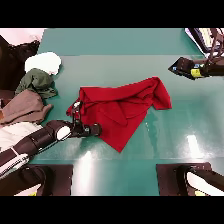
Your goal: Fold the shirts.
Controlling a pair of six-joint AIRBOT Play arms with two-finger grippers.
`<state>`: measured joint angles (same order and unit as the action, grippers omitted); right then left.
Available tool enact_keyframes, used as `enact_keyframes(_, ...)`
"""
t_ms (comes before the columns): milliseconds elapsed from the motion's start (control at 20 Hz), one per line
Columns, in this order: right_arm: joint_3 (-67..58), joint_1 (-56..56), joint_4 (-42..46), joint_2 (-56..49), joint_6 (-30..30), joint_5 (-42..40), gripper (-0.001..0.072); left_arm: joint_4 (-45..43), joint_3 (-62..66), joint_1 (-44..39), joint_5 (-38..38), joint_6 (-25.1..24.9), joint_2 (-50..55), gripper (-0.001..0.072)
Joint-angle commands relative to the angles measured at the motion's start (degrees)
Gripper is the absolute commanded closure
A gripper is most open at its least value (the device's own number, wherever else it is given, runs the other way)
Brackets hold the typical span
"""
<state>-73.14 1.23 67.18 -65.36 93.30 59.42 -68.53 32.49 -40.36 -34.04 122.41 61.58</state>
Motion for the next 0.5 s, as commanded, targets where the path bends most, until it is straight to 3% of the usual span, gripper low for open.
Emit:
enact_keyframes(0,0.00,-0.07,0.00,0.04,0.00,1.29,0.0185,0.20,0.35,0.00,3.63,0.85,0.57,0.0341)
enact_keyframes(100,0.00,-0.07,0.00,0.04,0.00,1.70,0.0186,-0.04,0.37,0.00,3.63,0.83,0.57,0.0350)
enact_keyframes(150,0.00,-0.07,0.00,0.04,0.02,2.19,0.0185,-0.04,0.37,0.00,3.63,0.50,0.55,0.0562)
enact_keyframes(200,0.00,-0.07,0.00,0.04,0.00,2.62,0.0185,-0.28,0.68,0.02,3.39,-0.90,0.55,0.0679)
enact_keyframes(300,0.00,-0.07,0.02,0.07,-0.02,4.15,0.0185,-3.67,2.84,1.20,-0.61,-2.89,0.20,0.0680)
enact_keyframes(450,0.00,0.50,0.42,0.50,-1.99,8.90,0.0188,-18.36,8.68,7.02,-14.32,-2.95,-1.31,0.0680)
